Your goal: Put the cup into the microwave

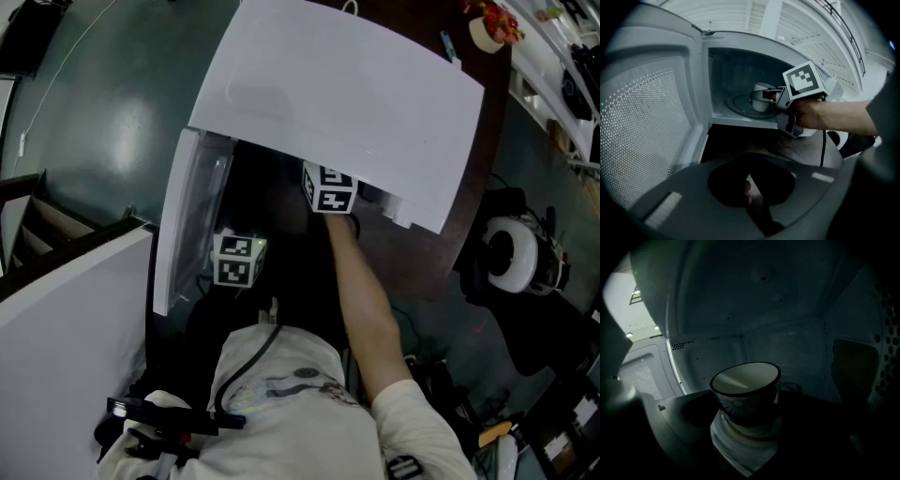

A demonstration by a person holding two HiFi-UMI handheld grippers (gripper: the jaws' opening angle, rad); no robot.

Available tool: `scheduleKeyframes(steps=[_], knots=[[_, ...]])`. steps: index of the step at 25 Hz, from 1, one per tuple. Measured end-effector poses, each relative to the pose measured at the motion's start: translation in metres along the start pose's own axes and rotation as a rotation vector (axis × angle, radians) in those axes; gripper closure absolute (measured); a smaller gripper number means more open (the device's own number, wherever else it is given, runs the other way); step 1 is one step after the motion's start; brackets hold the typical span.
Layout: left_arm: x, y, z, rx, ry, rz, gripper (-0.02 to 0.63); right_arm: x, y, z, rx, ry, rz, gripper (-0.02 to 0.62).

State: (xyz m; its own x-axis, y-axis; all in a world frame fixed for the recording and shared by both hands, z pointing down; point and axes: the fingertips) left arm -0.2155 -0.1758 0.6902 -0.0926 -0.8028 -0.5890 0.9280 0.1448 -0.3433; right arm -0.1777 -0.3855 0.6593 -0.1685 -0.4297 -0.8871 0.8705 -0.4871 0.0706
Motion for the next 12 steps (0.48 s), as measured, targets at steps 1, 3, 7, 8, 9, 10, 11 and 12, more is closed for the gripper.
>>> scheduleKeyframes(steps=[1, 3, 7, 8, 9, 10, 11, 12], knots=[[0.0, 0.0, 0.0, 0.0, 0.0, 0.002, 0.606, -0.001, 0.0, 0.0, 0.0, -0.007, 0.001, 0.195], [-0.001, 0.0, 0.0, 0.0, 0.001, 0.005, 0.607, -0.002, -0.001, -0.002, 0.006, -0.017, 0.004, 0.195], [-0.002, 0.003, 0.001, -0.006, 0.009, 0.016, 0.606, -0.007, -0.003, -0.008, 0.026, -0.027, 0.011, 0.179], [-0.001, 0.005, 0.002, -0.01, 0.011, 0.018, 0.606, -0.008, -0.003, -0.009, 0.027, -0.031, 0.011, 0.179], [-0.002, 0.006, 0.002, -0.012, 0.012, 0.02, 0.606, -0.009, -0.003, -0.011, 0.029, -0.035, 0.01, 0.179], [-0.002, 0.007, 0.002, -0.013, 0.014, 0.021, 0.606, -0.011, -0.003, -0.013, 0.032, -0.038, 0.009, 0.179], [-0.002, 0.008, 0.002, -0.014, 0.017, 0.023, 0.606, -0.012, -0.004, -0.016, 0.036, -0.041, 0.01, 0.179], [-0.001, 0.009, 0.001, -0.016, 0.019, 0.024, 0.606, -0.014, -0.004, -0.02, 0.04, -0.045, 0.014, 0.179]])
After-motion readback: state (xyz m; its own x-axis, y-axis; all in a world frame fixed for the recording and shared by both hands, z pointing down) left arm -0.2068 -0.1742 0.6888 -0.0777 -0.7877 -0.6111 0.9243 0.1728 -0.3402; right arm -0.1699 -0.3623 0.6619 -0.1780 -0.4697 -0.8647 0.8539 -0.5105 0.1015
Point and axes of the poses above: the fingertips, and each gripper's own axes: z forward along the fingers, y to its right, x out of its top, and after that the axes turned 13 degrees about -x, right-handed
